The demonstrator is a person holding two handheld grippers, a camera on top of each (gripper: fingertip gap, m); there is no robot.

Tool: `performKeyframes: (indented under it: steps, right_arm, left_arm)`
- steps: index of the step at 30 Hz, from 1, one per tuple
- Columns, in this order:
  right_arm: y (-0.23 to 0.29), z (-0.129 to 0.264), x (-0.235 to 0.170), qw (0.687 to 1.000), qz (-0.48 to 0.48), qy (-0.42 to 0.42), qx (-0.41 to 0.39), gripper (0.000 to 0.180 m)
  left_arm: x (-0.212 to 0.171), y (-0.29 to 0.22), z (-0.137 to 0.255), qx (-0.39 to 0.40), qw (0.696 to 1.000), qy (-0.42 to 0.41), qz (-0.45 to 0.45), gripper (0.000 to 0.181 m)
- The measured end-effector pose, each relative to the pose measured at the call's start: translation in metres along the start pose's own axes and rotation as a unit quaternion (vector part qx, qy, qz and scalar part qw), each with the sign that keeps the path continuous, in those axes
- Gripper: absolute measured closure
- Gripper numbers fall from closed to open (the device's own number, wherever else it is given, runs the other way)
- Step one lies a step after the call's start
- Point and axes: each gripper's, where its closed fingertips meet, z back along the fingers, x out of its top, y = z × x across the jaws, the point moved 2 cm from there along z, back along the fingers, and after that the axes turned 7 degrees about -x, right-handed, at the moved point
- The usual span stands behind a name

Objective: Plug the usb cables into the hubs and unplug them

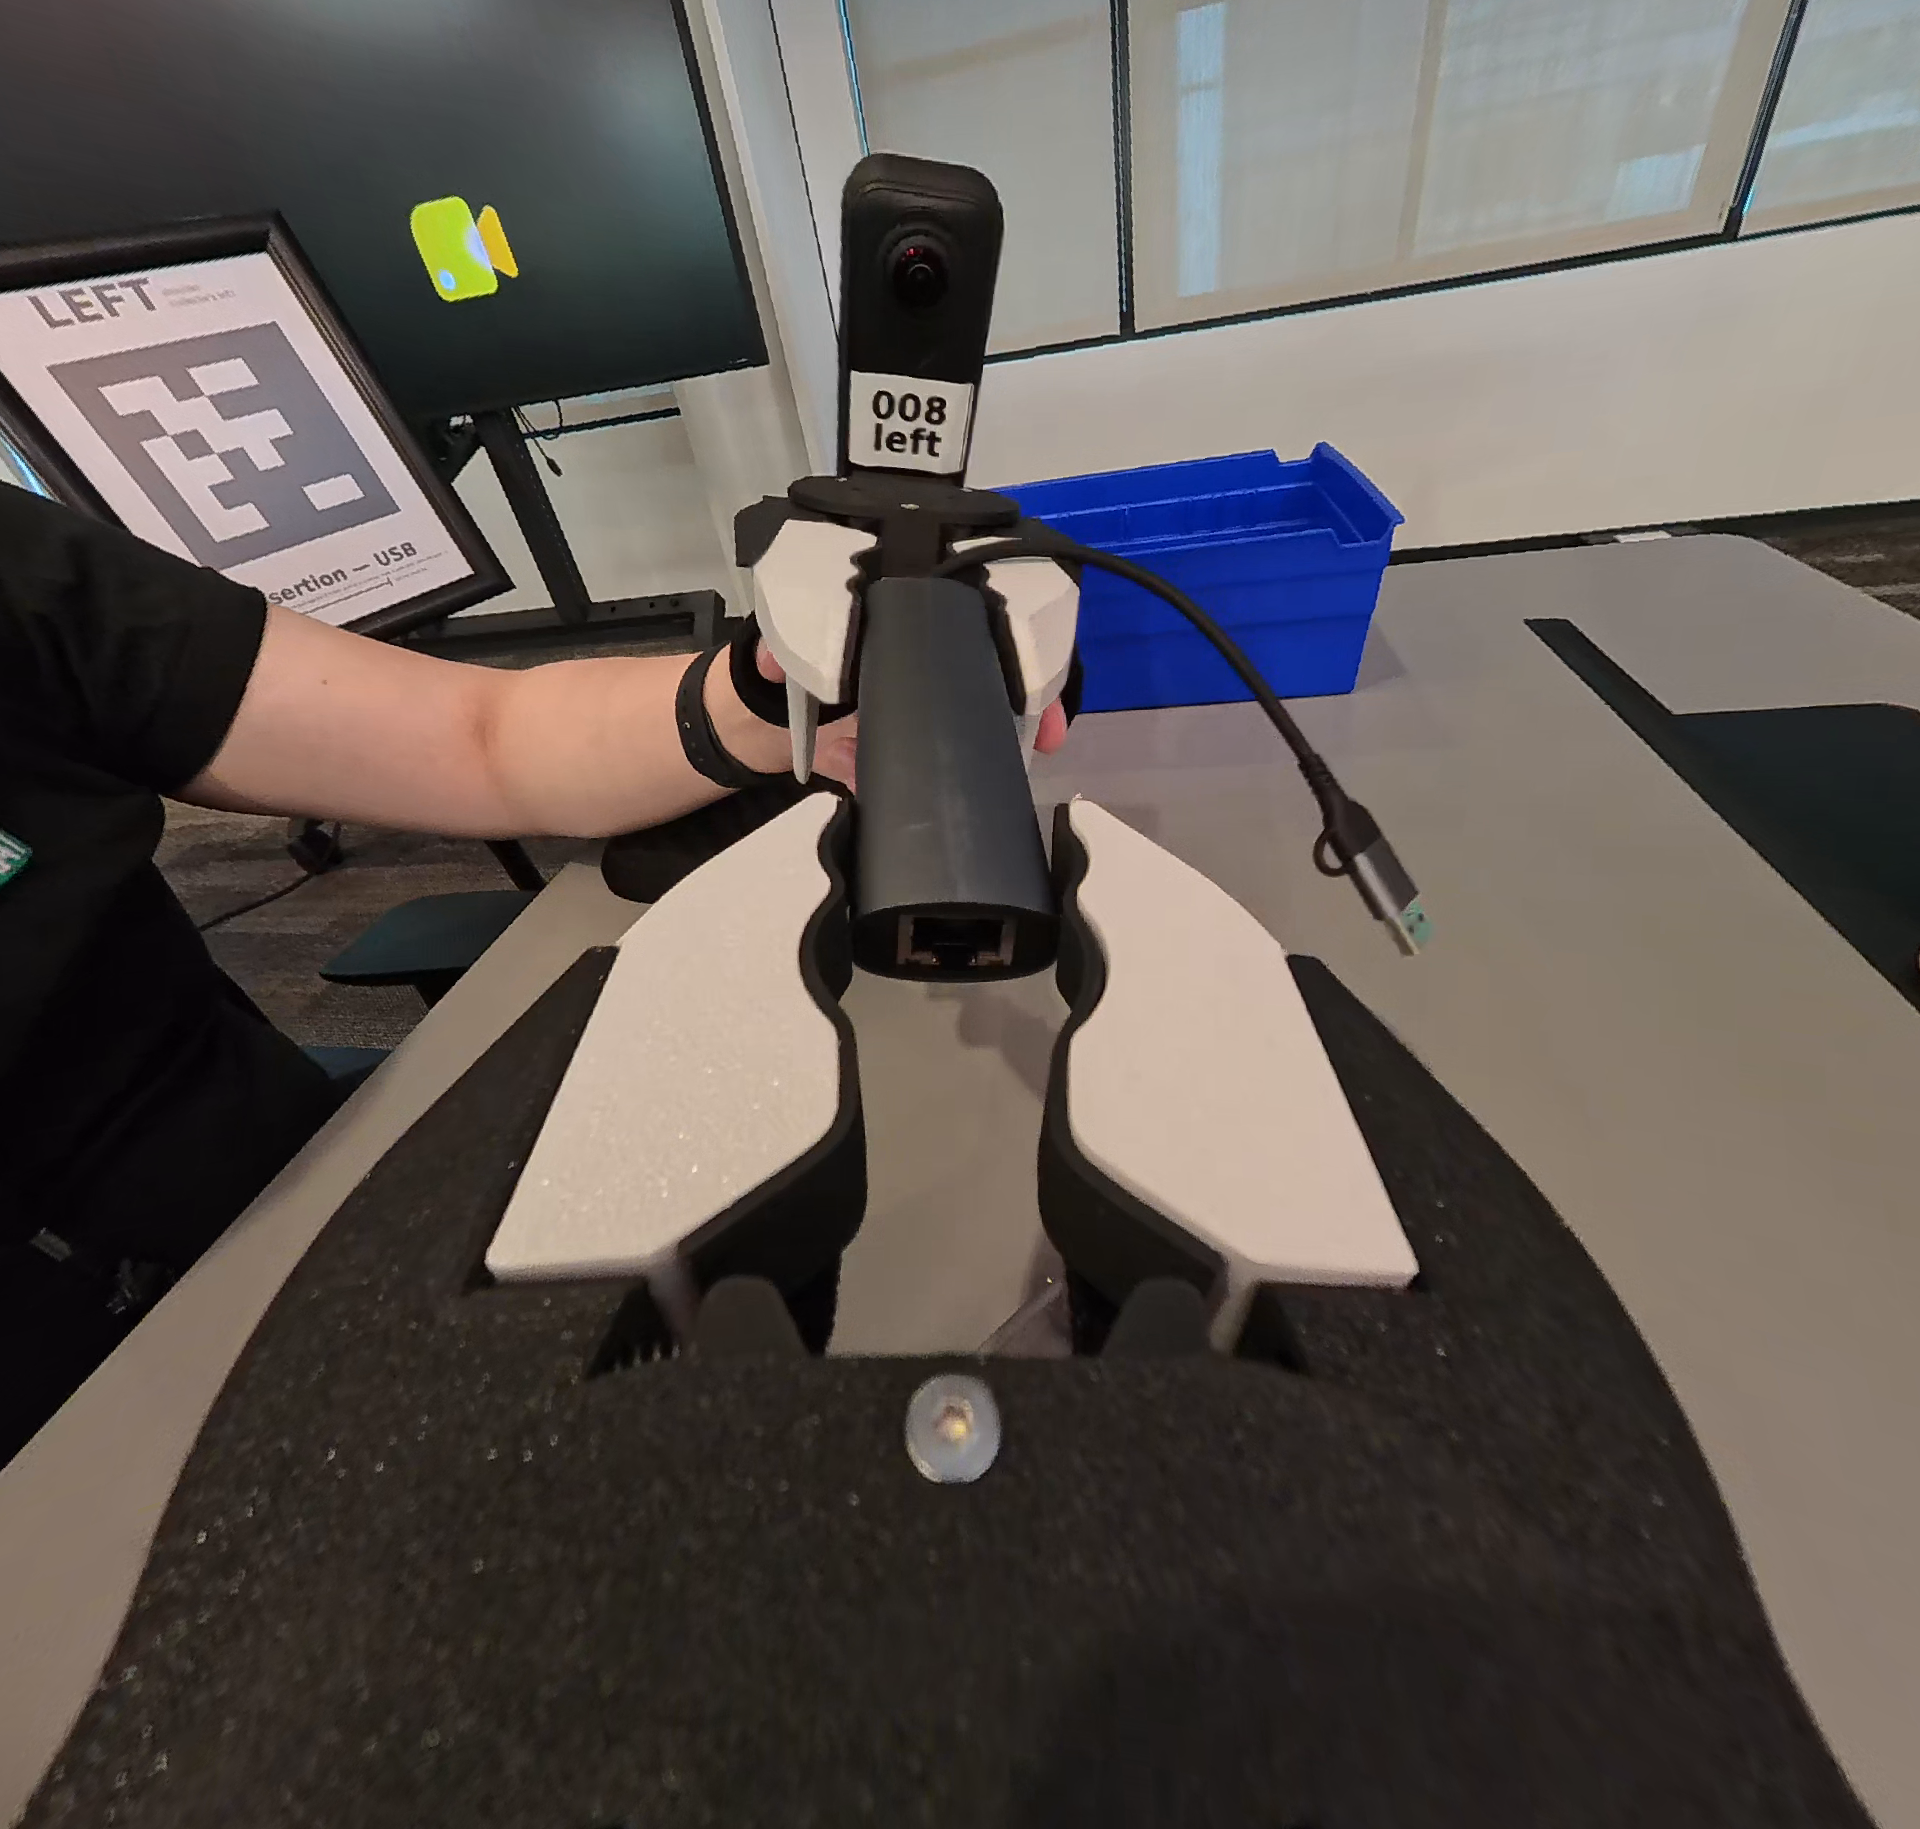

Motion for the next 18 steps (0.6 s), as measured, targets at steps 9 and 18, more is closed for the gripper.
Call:
performKeyframes:
  steps: [9,18]
  right_arm:
    - [-0.002,-0.003,-0.006,1.0,-0.002,0.016,-0.002,0.144]
    - [-0.003,-0.005,-0.012,1.0,-0.007,0.03,0.002,0.144]
  left_arm:
    - [-0.002,0.002,0.004,-0.004,1.0,-0.016,0.002,0.148]
    - [-0.01,0.004,0.007,-0.001,1.0,-0.019,-0.002,0.148]
